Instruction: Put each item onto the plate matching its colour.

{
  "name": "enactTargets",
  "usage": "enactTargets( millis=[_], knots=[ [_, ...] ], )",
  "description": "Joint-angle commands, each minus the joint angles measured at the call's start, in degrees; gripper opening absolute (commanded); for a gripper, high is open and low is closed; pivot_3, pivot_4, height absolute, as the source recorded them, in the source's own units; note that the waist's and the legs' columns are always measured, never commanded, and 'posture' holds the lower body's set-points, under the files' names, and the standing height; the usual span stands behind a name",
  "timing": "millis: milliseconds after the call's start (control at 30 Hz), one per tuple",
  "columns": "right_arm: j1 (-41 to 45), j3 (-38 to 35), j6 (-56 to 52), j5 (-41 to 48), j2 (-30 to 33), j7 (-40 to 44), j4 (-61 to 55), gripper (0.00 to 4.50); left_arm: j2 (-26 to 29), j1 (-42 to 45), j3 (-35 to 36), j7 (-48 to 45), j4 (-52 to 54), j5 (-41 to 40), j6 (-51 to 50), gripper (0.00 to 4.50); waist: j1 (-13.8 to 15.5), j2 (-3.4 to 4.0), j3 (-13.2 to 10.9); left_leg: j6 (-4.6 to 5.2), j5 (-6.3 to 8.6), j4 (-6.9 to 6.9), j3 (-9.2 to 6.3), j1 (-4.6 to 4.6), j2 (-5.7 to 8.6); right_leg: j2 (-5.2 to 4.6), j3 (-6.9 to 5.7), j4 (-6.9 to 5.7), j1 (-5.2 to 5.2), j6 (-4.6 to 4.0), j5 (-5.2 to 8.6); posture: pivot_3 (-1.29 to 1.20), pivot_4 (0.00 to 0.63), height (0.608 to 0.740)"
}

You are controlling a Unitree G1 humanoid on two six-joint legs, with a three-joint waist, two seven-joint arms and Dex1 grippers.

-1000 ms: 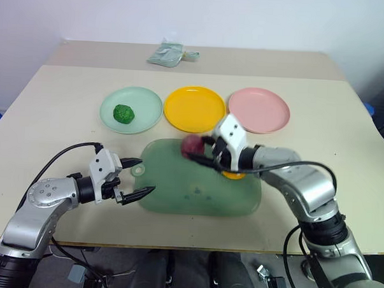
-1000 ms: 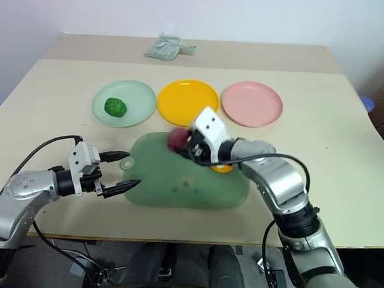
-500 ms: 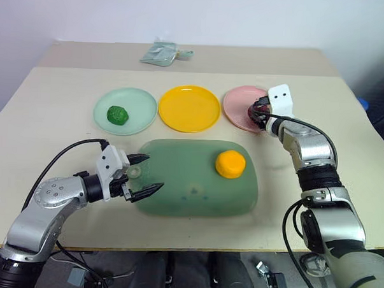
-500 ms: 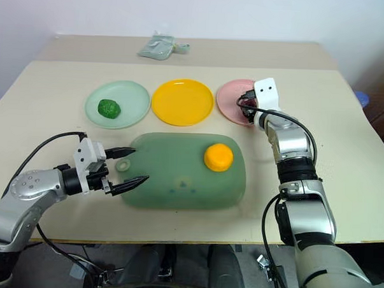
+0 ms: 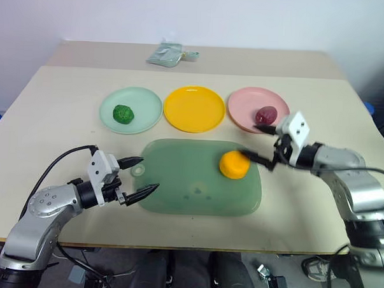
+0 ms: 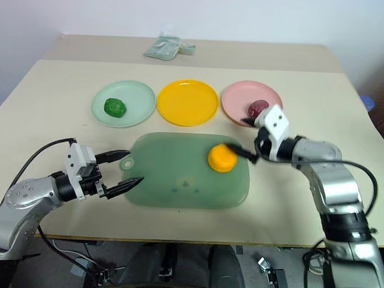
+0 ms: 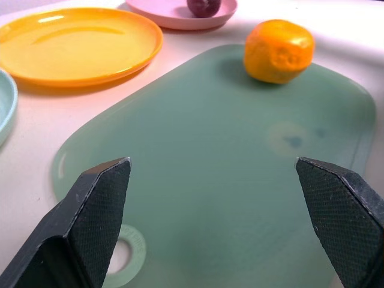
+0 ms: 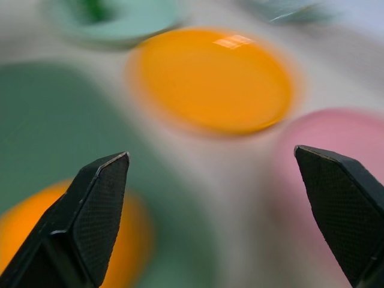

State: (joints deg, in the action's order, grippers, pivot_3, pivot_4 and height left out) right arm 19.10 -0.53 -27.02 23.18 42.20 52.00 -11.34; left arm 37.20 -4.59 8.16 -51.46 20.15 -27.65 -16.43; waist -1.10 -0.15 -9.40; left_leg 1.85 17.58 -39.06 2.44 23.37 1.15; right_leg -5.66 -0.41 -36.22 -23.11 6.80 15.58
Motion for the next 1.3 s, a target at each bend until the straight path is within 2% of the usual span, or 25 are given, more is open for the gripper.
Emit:
enactTargets(
  millis=[33, 267, 400, 433, 600, 767, 900, 933, 1000, 1033, 1200, 1300],
  knots=[
    [-0.77, 2.31, -2.53, -0.65, 0.00, -0.67, -4.35, 4.49, -0.94, 1.02, 0.73, -1.53, -3.17, 0.81, 4.89, 4.50, -0.18, 0.01, 0.01, -0.01, 0.00, 0.02, 0.00, -0.02, -0.02, 0.00, 0.00, -0.02, -0.03, -0.01, 0.00, 0.00, 0.150, 0.740],
    [-1.00, 6.05, -4.72, -2.95, -1.57, -2.07, -3.17, 4.49, -1.42, 0.23, 0.54, -2.96, -6.29, 1.89, 8.57, 4.50, 0.40, 0.00, 0.01, -0.32, -0.16, 0.04, 0.00, 0.05, 0.05, -0.13, -0.02, 0.01, -0.10, -0.03, 0.00, 0.00, 0.150, 0.740],
    [0.27, 6.05, -3.46, -3.43, -2.79, -2.56, -3.57, 3.28, -1.51, -0.74, 0.85, -3.02, -6.63, 2.16, 9.55, 4.50, 0.29, 0.01, 0.01, -0.31, -0.16, 0.05, 0.01, 0.06, 0.07, -0.16, -0.03, 0.03, -0.11, -0.03, 0.00, 0.00, 0.150, 0.740],
    [1.52, 6.20, -2.98, -3.61, -3.85, -3.08, -3.51, 3.17, -1.58, -0.97, 1.25, -2.65, -6.74, 2.24, 9.87, 4.50, 0.28, 0.01, 0.01, -0.31, -0.16, 0.06, 0.00, 0.06, 0.07, -0.16, -0.03, 0.02, -0.11, -0.03, 0.00, 0.00, 0.150, 0.740],
    [12.91, 8.59, -0.14, -9.06, -15.63, -13.09, 4.53, 3.17, -3.34, -0.67, 4.66, 1.79, -5.81, 0.76, 9.77, 4.50, -0.40, 0.01, 0.01, -0.34, -0.17, 0.13, 0.03, 0.05, 0.04, -0.12, -0.04, -0.04, -0.22, -0.02, 0.00, 0.00, 0.150, 0.740],
    [25.44, 9.81, 1.26, -16.76, -27.66, -26.48, 24.47, 3.17, -5.43, 1.56, 7.89, 8.96, -3.67, 0.13, 7.54, 4.50, 0.09, -0.02, 0.02, -0.43, -0.23, 0.10, 0.03, 0.07, 0.09, -0.14, -0.13, -0.12, -0.27, -0.02, 0.00, 0.00, 0.150, 0.740],
    [31.36, 10.13, 6.04, -19.23, -32.69, -29.30, 37.83, 3.17, -5.83, 2.13, 8.89, 13.85, -0.42, 0.10, 4.37, 4.50, 0.15, -0.02, 0.02, -0.42, -0.23, 0.07, 0.03, 0.09, 0.15, -0.13, -0.18, -0.16, -0.25, -0.02, -0.01, 0.00, 0.150, 0.740],
    [32.24, 9.72, 6.70, -19.19, -33.39, -29.31, 39.97, 3.17, -5.77, 1.88, 8.79, 14.57, 0.53, 0.22, 3.63, 4.50, 0.00, -0.01, 0.02, -0.42, -0.24, 0.07, 0.03, 0.10, 0.16, -0.12, -0.19, -0.16, -0.25, -0.02, -0.01, 0.00, 0.150, 0.740],
    [33.59, 9.04, 8.48, -19.25, -34.15, -29.45, 43.01, 4.22, -5.67, 1.25, 8.64, 15.69, 2.34, 0.22, 2.38, 4.50, -0.24, -0.01, 0.02, -0.41, -0.24, 0.07, 0.05, 0.10, 0.17, -0.10, -0.23, -0.20, -0.27, -0.02, -0.01, 0.00, 0.150, 0.740],
    [33.82, 8.62, 10.18, -18.98, -34.26, -29.01, 43.50, 4.46, -5.74, 0.97, 8.68, 16.42, 3.48, 0.01, 1.55, 4.50, -0.33, 0.00, 0.02, -0.41, -0.24, 0.07, 0.06, 0.10, 0.16, -0.07, -0.24, -0.20, -0.27, -0.02, -0.01, 0.00, 0.150, 0.740],
    [30.04, 7.77, 18.69, -18.39, -31.93, -24.75, 36.28, 4.46, -6.17, 0.71, 8.41, 19.71, 7.60, -0.45, -2.02, 4.50, -0.70, 0.00, 0.01, -0.42, -0.24, 0.07, 0.05, 0.10, 0.13, 0.00, -0.24, -0.23, -0.27, -0.02, -0.01, 0.00, 0.150, 0.740],
    [25.54, 5.34, 17.94, -15.04, -27.62, -19.32, 28.33, 4.46, -6.19, 1.39, 8.68, 21.10, 8.60, -1.03, -3.89, 4.50, -0.57, 0.00, 0.02, -0.42, -0.24, 0.07, 0.04, 0.09, 0.13, 0.00, -0.23, -0.24, -0.26, -0.02, -0.01, 0.00, 0.150, 0.740]
  ],
)
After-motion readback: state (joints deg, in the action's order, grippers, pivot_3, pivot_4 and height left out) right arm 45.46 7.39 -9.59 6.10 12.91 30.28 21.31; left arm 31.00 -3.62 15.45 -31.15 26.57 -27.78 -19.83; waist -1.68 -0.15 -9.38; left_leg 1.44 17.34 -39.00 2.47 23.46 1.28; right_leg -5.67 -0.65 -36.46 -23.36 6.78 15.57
